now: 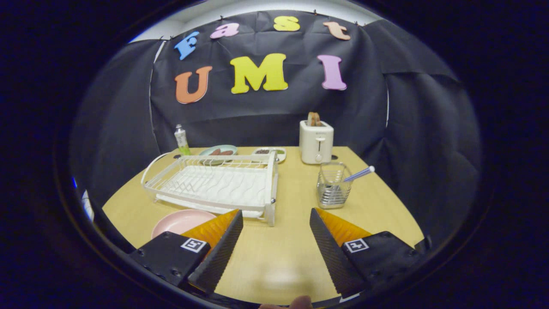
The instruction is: Take the plate from the dish rack, then take the spoon from the basket and place it into the plate.
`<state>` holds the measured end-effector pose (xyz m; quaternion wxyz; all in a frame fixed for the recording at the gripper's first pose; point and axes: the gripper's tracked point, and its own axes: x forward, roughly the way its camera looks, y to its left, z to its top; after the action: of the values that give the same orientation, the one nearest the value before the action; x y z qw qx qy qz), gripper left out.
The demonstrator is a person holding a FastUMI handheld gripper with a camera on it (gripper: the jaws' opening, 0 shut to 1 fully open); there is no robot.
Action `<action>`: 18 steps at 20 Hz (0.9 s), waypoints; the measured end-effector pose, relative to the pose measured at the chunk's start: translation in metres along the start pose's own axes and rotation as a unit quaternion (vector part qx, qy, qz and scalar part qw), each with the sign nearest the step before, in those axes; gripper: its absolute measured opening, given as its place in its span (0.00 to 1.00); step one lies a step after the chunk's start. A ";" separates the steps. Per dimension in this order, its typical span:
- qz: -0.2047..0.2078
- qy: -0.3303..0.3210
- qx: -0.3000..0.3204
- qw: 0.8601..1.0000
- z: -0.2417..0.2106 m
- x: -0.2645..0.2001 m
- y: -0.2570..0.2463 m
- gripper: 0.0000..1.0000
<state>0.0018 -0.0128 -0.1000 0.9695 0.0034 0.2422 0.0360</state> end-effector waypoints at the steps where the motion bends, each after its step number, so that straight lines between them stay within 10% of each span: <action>1: -0.012 -0.017 -0.005 1.000 0.005 -0.003 -0.014 1.00; 18: -0.003 -0.065 0.101 0.993 0.017 0.139 -0.130 0.96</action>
<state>0.1415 -0.1326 -0.1532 0.9780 0.1027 0.1812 0.0079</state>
